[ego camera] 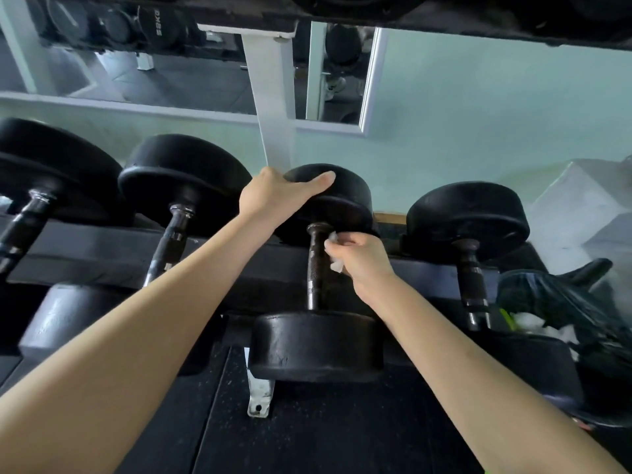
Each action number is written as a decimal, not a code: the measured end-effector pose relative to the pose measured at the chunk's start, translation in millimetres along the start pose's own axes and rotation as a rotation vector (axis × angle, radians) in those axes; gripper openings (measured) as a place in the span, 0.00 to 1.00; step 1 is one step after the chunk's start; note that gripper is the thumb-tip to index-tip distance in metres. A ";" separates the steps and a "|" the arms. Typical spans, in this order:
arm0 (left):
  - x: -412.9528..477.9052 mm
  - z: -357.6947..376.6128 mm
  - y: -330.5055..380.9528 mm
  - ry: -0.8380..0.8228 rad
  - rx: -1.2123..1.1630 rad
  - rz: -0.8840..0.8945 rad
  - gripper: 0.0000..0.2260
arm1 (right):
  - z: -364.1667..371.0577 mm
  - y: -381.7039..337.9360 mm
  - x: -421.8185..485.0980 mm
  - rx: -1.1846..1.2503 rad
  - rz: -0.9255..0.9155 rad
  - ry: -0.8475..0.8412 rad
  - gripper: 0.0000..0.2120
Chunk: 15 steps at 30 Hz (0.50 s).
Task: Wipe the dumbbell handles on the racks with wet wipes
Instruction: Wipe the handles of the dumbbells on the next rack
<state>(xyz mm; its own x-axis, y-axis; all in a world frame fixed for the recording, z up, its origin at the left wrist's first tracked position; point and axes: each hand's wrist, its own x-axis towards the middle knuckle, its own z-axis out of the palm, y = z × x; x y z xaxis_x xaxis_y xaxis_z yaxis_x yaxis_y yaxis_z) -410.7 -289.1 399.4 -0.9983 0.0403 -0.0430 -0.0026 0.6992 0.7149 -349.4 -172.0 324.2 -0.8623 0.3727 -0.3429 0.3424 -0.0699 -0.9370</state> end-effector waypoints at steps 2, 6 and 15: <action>-0.6 3.7 8.6 0.009 0.165 0.007 0.40 | 3.6 1.4 1.1 0.015 0.090 -0.045 0.07; 8.3 -0.1 9.7 -0.029 0.213 0.036 0.34 | -8.0 17.0 -12.4 -0.214 0.130 -0.158 0.08; 13.0 -0.4 -0.4 -0.007 0.161 0.044 0.30 | -8.4 -10.4 -2.9 -0.140 0.185 -0.177 0.07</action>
<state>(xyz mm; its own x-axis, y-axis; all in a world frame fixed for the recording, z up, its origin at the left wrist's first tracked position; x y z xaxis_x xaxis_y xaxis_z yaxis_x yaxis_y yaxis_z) -423.8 -289.2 398.8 -0.9968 0.0782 -0.0193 0.0513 0.8019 0.5953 -347.3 -164.6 335.5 -0.8276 0.1975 -0.5254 0.5378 0.0114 -0.8430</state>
